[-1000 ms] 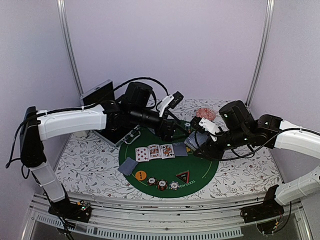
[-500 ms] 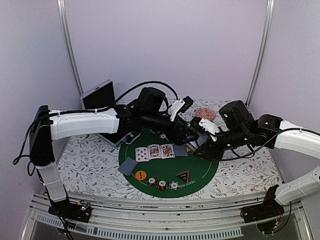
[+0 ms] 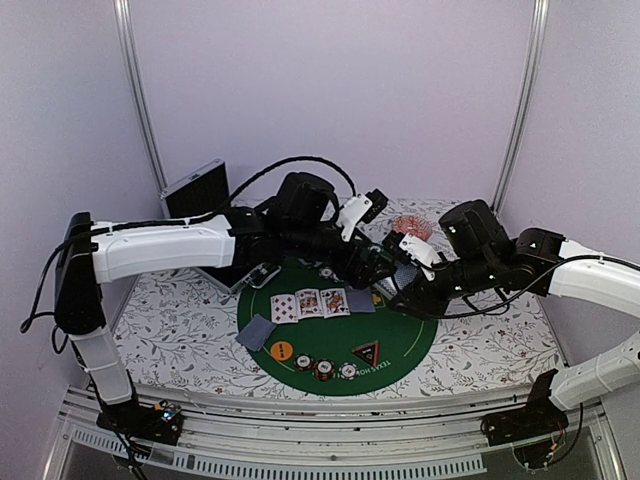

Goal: Distribute texas hold em gaming equipment
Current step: Pick up the poker card from the face-down deck piles.

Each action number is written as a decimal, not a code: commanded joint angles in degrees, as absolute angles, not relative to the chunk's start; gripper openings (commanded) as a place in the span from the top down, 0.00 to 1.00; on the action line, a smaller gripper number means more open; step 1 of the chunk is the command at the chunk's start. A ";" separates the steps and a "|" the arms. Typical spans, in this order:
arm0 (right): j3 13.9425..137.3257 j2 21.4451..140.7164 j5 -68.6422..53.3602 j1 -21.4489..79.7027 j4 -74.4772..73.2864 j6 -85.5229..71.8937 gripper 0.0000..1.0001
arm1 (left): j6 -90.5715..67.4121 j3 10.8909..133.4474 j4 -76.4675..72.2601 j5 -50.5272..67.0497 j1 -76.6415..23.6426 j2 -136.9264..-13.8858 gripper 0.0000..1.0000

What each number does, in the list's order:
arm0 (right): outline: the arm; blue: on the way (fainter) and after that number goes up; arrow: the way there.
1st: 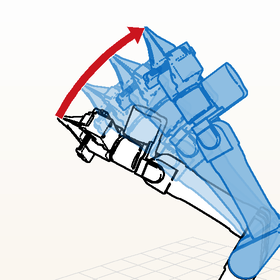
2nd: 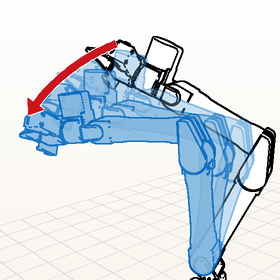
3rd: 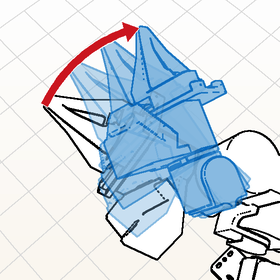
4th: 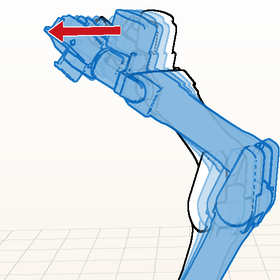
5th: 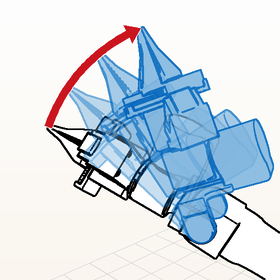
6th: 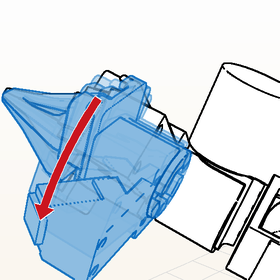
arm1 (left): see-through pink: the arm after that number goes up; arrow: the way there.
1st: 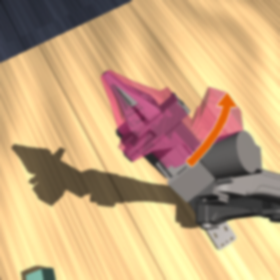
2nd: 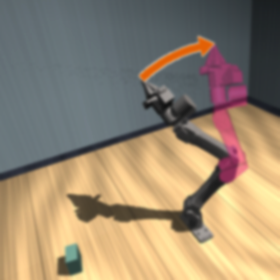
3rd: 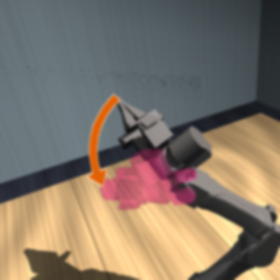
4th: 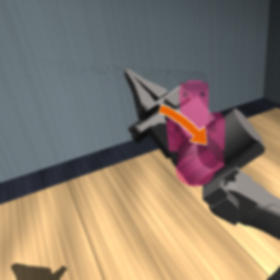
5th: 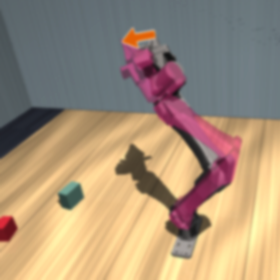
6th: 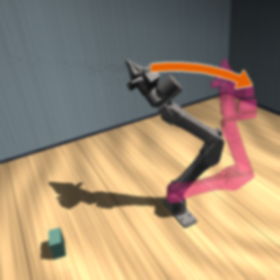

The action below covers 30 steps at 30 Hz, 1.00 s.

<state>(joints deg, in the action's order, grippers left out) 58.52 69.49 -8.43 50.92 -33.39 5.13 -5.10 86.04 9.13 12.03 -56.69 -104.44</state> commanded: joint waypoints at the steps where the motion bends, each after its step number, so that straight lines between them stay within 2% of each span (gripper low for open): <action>1: 58.70 68.82 -9.37 51.03 -31.66 5.01 0.52 | -2.80 86.22 12.23 5.63 -56.50 -102.15 0.02; 8: 58.70 68.73 -9.27 51.05 -31.90 4.92 0.52 | -1.77 86.13 12.78 8.01 -56.49 -101.21 0.03; 12: 58.78 68.64 -9.17 51.01 -32.04 4.92 0.52 | -0.75 86.05 12.39 13.95 -56.75 -100.58 0.13; 19: 59.02 69.23 -9.29 51.06 -32.03 5.04 0.52 | -0.18 85.92 11.33 21.49 -57.21 -100.79 0.25; 25: 59.14 69.35 -9.40 50.99 -31.98 5.18 0.52 | -0.46 86.86 11.28 22.46 -57.30 -102.31 0.26; 30: 59.14 69.50 -9.30 51.06 -31.98 5.26 0.52 | -1.87 88.37 11.57 21.53 -57.41 -104.23 0.17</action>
